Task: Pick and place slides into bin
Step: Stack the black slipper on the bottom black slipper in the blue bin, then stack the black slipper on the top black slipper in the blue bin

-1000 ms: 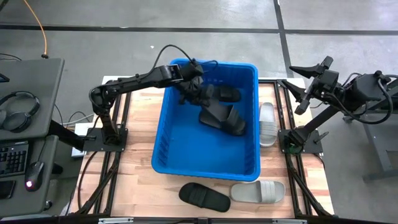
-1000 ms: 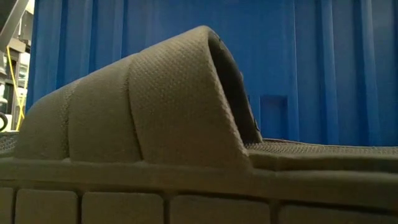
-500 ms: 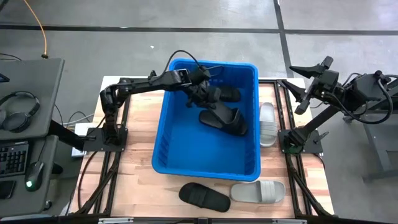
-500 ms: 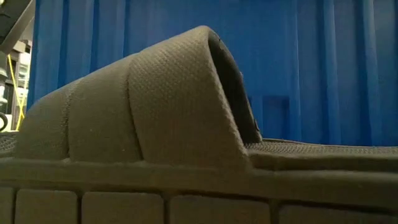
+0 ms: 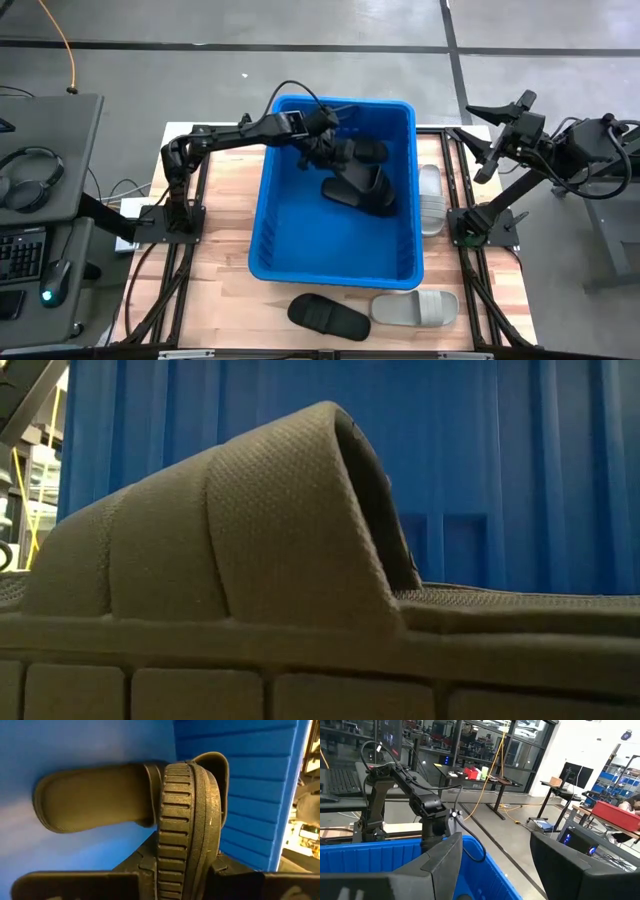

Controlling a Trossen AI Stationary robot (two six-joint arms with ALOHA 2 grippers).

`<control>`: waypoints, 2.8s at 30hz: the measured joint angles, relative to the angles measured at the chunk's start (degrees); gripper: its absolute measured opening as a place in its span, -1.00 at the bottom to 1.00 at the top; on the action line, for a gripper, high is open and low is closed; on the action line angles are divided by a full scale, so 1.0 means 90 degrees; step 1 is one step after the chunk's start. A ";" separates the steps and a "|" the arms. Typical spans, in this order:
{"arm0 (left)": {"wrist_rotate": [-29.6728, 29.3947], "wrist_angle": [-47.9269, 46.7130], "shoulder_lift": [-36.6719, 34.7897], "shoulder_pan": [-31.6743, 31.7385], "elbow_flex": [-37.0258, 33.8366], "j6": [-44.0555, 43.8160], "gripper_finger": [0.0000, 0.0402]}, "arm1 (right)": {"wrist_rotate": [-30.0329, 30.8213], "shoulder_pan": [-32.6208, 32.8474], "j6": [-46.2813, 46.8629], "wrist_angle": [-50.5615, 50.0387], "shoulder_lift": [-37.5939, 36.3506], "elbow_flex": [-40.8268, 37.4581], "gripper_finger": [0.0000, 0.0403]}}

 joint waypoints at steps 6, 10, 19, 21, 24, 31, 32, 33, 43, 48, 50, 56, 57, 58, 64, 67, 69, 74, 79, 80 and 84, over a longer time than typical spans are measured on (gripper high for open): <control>0.0275 0.0071 0.0226 -0.0051 -0.0012 -0.0080 -0.70 | 0.0003 0.0000 -0.0001 0.0000 0.0000 0.0000 0.11; 0.0278 0.0199 0.0271 -0.0110 0.0002 -0.0145 -0.71 | 0.0005 0.0000 -0.0003 0.0000 0.0000 0.0000 0.11; 0.0068 0.0038 0.0348 -0.0124 0.0002 0.0035 -0.62 | 0.0006 0.0000 -0.0001 0.0000 0.0000 0.0000 0.11; 0.0001 -0.0049 0.0348 -0.0083 0.0002 0.0156 -0.59 | 0.0007 0.0000 0.0002 0.0000 0.0000 0.0000 0.11; 0.0023 -0.0274 0.0350 -0.0028 0.0002 0.0258 -0.53 | 0.0007 0.0000 -0.0002 0.0000 0.0000 0.0000 0.11; -0.0180 -0.1099 0.0350 0.0058 0.0002 0.0430 -0.27 | 0.0002 0.0000 0.0007 0.0000 0.0000 0.0000 0.11; -0.0270 -0.1195 0.0350 0.0058 0.0002 0.0437 -0.22 | 0.0000 0.0000 0.0005 0.0000 0.0000 0.0000 0.11; -0.0355 -0.1272 0.0350 0.0058 0.0002 0.0478 -0.17 | 0.0000 0.0000 0.0005 0.0000 0.0000 0.0000 0.11; -0.0498 -0.1182 0.0410 0.0048 0.0005 0.0900 0.30 | -0.0015 0.0000 -0.0010 0.0000 0.0000 0.0000 0.11; -0.0091 -0.1208 0.0720 0.0041 0.0005 0.0874 0.39 | -0.0015 0.0000 -0.0010 0.0000 0.0002 0.0000 0.11; 0.0087 -0.1143 0.0825 0.0041 0.0002 0.0877 0.39 | -0.0015 0.0000 -0.0003 0.0001 0.0002 0.0000 0.11; -0.0011 -0.0895 0.0863 0.0038 -0.0002 0.0881 0.36 | -0.0015 0.0000 0.0007 0.0002 0.0002 0.0000 0.11; -0.0080 -0.0901 0.0863 0.0038 -0.0002 0.0920 0.35 | -0.0015 0.0000 0.0007 0.0002 0.0002 0.0000 0.11; -0.0117 -0.0900 0.0863 0.0040 -0.0002 0.1019 0.34 | -0.0015 0.0000 0.0007 0.0002 0.0002 0.0000 0.11; -0.0428 -0.1245 0.0863 0.0080 0.0006 0.1820 0.33 | 0.0069 0.0000 0.0007 0.0002 0.0002 0.0000 0.11; -0.0669 -0.1797 0.0863 0.0087 0.0099 0.2185 0.31 | 0.0075 0.0000 0.0007 0.0002 0.0002 0.0000 0.11; -0.0881 -0.1969 0.0863 0.0087 0.0176 0.2365 0.29 | 0.0074 0.0000 0.0007 0.0002 0.0002 0.0000 0.11; -0.1389 -0.2119 0.0857 0.0082 0.0463 0.2582 0.27 | 0.0075 0.0000 0.0009 0.0002 0.0002 0.0000 0.11; -0.1536 -0.2064 0.0853 0.0085 0.0619 0.2710 0.27 | 0.0078 0.0000 0.0010 0.0002 0.0002 0.0000 0.11; -0.1533 -0.2075 0.0853 0.0085 0.0619 0.2712 0.27 | 0.0078 0.0000 0.0010 0.0002 0.0002 0.0000 0.11; -0.1453 -0.2063 0.0853 0.0085 0.0617 0.2719 0.27 | 0.0078 0.0000 0.0010 0.0002 0.0002 0.0000 0.11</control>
